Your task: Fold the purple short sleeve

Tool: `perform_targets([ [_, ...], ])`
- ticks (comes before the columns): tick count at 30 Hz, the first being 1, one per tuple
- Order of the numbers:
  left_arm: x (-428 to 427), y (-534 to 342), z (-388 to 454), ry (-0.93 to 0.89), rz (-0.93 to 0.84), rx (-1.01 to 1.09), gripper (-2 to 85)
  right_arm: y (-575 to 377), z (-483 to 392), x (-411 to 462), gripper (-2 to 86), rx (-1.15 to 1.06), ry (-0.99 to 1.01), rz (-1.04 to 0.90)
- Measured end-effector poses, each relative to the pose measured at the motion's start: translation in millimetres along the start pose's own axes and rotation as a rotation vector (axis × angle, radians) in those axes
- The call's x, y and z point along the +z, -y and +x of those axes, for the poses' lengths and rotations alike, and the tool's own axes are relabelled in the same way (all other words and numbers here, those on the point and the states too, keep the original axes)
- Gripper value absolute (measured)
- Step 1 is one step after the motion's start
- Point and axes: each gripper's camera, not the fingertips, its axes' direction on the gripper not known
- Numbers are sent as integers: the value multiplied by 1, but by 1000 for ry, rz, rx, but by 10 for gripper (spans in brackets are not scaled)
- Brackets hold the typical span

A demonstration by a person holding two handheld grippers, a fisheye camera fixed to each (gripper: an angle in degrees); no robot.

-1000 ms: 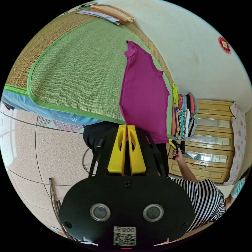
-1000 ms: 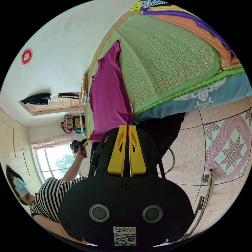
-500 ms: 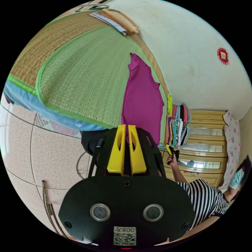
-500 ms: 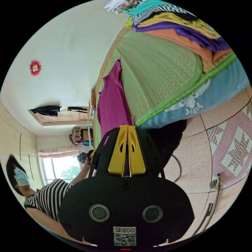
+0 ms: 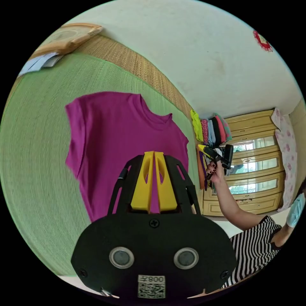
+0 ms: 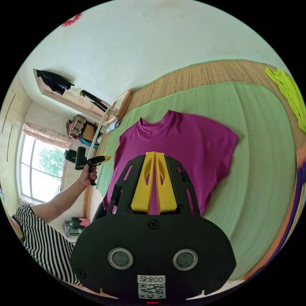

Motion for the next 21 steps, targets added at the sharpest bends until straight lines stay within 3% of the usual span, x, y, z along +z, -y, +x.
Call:
perform_targets([
  [4,38,85,-12,77,-4,42,3,85,-20,71,0,-121,-89,-83],
  [10,77,162,-30,174,13,94,3,137,-22,165,0,-193,-326,-227],
  [14,96,198,-46,265,-2,110,2,152,-14,173,0,-163,-333,-163],
  [21,111,238,-58,272,22,136,3,184,-5,181,0,-112,-328,-118],
])
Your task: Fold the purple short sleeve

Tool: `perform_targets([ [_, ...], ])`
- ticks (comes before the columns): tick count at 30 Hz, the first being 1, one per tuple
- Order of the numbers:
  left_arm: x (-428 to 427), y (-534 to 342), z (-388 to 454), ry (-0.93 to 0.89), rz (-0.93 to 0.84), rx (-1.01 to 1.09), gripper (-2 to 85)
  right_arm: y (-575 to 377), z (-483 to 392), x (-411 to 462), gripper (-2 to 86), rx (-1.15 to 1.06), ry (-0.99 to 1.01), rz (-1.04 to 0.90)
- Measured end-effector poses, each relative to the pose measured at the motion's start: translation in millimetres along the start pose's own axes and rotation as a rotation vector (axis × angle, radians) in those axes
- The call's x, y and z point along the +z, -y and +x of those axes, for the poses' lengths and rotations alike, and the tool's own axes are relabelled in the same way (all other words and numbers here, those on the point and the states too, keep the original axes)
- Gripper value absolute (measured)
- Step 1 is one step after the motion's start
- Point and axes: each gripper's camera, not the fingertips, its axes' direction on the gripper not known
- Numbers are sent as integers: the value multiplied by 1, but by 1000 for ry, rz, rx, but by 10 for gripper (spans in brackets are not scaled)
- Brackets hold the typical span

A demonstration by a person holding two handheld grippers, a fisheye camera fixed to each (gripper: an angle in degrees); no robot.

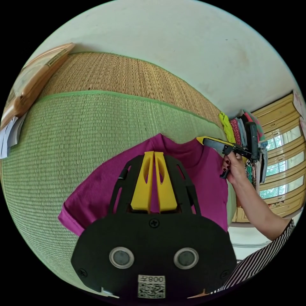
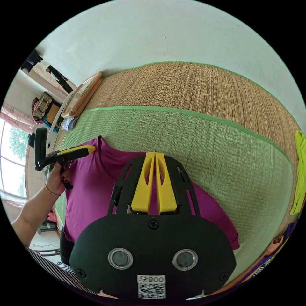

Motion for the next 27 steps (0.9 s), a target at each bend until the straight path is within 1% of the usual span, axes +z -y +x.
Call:
perform_targets([
  [3,5,12,-6,-11,26,-1,2,4,3,2,0,7,23,11],
  [6,8,23,-9,-69,81,-1,1,8,8,2,0,31,44,33],
  [8,20,37,-2,-116,75,57,1,10,8,3,0,39,46,42],
  [10,38,50,5,-89,9,102,1,13,6,3,0,26,37,42],
  [11,51,58,8,-20,-33,114,1,14,6,3,0,23,34,41],
  [13,57,69,7,-8,-2,108,1,13,6,-1,0,11,43,55],
  [19,73,97,-5,-38,13,65,1,-2,6,-27,1,-22,113,140],
  [21,75,103,-7,-21,29,65,1,-8,3,-25,1,-49,82,123],
  [22,80,107,-10,-7,20,64,0,-9,2,-18,1,-51,35,91],
  [24,87,114,-16,-27,13,49,0,-6,4,-3,1,-51,7,23],
  [25,88,117,-18,-35,21,39,0,-7,6,-4,1,-44,19,54],
  [27,84,119,-19,-33,59,45,1,-5,11,-6,1,-19,48,47],
])
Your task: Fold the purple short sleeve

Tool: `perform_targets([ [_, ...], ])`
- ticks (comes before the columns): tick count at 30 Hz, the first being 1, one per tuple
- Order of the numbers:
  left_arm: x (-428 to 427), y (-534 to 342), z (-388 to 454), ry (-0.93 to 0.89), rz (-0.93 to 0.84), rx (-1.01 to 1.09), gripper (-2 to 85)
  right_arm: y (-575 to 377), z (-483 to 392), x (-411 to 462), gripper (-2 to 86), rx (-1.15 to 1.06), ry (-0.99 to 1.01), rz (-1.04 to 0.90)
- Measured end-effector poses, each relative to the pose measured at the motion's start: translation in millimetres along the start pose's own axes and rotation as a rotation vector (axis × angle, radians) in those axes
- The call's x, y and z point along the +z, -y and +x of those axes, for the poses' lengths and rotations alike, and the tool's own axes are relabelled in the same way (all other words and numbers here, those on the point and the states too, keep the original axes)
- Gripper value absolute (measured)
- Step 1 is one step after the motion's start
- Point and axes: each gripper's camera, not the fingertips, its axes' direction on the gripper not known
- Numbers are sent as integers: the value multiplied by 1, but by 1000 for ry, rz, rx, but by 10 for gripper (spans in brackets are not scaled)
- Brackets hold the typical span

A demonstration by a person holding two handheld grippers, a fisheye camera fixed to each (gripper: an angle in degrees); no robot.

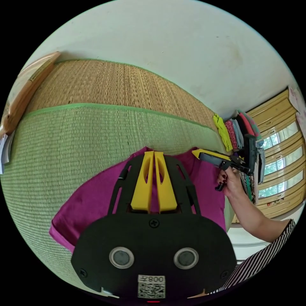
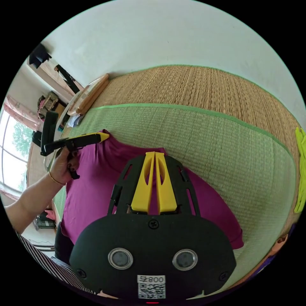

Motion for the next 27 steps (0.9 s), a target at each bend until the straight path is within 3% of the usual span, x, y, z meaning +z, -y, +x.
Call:
perform_targets([
  [7,-9,-20,-31,114,57,-23,2,-38,19,-40,1,46,25,158],
  [11,12,-11,-54,75,47,-118,1,-43,39,-23,0,121,35,81],
  [14,22,-2,-30,32,78,-4,1,-45,38,-31,0,108,53,119],
  [18,67,13,-1,42,-23,128,2,-56,37,-39,0,106,30,150],
  [20,97,22,1,82,-72,138,1,-61,42,-36,0,136,36,140],
  [27,106,24,-9,34,6,86,1,-73,55,-42,0,174,81,146],
])
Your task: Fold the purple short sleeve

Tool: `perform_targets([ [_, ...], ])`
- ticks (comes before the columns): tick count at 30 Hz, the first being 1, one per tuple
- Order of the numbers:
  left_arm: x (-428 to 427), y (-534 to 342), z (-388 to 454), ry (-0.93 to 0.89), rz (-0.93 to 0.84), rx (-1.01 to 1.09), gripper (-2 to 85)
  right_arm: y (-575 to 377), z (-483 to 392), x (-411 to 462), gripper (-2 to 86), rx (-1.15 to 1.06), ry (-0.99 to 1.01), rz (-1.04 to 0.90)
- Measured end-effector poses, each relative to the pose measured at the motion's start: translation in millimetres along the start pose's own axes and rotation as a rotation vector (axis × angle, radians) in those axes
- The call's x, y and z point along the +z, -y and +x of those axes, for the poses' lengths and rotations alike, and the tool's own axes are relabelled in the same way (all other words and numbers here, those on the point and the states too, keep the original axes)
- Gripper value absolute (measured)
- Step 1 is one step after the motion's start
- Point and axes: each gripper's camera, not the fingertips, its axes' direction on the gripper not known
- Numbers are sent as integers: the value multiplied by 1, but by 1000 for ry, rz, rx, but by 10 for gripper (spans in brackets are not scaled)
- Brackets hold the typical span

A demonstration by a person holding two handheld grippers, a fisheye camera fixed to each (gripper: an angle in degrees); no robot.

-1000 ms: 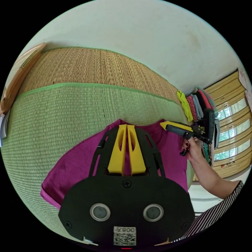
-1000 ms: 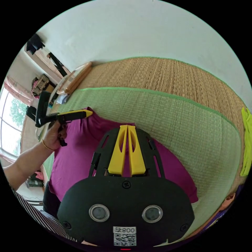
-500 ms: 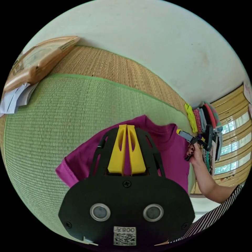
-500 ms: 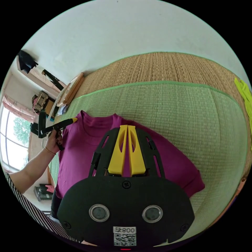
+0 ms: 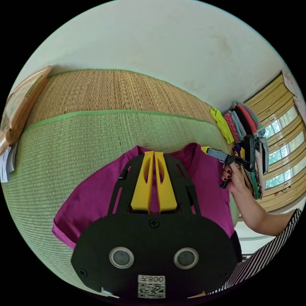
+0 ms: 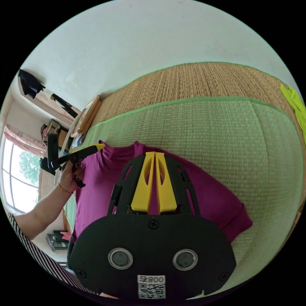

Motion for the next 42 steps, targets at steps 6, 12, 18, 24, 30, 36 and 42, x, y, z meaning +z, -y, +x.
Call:
perform_targets([
  [6,-26,-61,-26,47,72,-85,1,-51,7,-51,1,-12,93,66],
  [12,0,-115,-69,91,10,-260,2,-121,16,-53,1,17,16,-53],
  [18,31,-113,-30,-64,63,-142,8,-161,16,-85,3,32,48,32],
  [24,129,-98,55,-246,-92,97,44,-213,30,-134,19,82,-136,168],
  [30,246,-71,149,-317,-245,316,77,-231,49,-139,61,112,-191,163],
  [36,335,-42,221,-281,-301,492,97,-246,50,-136,70,80,-179,128],
  [42,413,-31,273,-145,-370,669,105,-246,57,-137,65,79,-153,105],
])
